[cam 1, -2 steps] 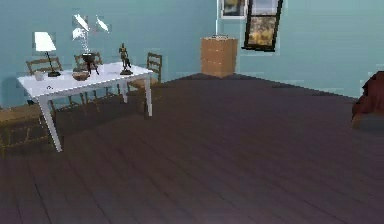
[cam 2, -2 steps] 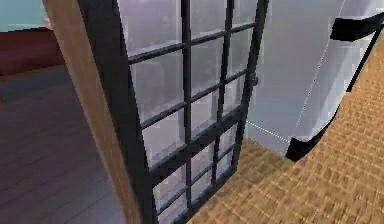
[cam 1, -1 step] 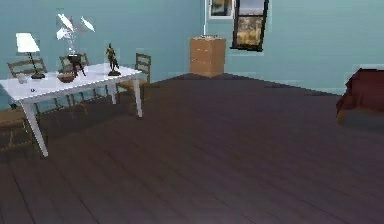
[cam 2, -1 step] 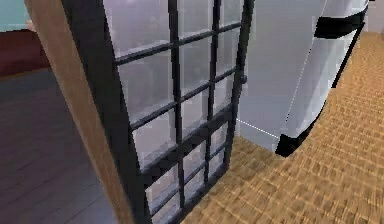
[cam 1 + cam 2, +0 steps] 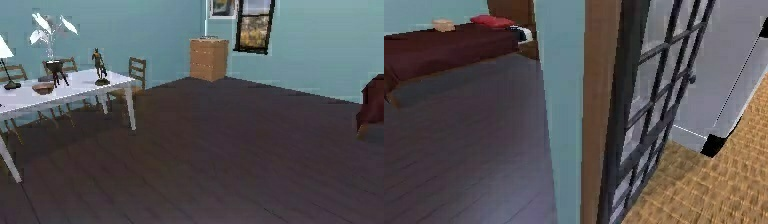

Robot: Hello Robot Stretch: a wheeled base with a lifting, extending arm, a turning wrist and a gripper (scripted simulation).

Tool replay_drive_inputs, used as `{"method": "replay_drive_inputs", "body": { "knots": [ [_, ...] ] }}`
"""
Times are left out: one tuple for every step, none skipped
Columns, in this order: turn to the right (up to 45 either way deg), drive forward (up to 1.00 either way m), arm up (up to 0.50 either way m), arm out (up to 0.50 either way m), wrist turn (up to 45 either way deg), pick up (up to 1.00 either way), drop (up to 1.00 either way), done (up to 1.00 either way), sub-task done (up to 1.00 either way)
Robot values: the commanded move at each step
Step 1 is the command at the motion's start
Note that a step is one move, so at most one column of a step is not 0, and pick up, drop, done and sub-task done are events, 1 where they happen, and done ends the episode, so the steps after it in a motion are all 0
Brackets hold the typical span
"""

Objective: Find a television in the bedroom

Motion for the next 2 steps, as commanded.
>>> {"method": "replay_drive_inputs", "body": {
  "knots": [
    [39.0,0.00,0.00,0.00,0.0,0.00,0.00,0.00,0.00],
    [0.0,0.85,0.00,0.00,0.0,0.00,0.00,0.00,0.00]
  ]
}}
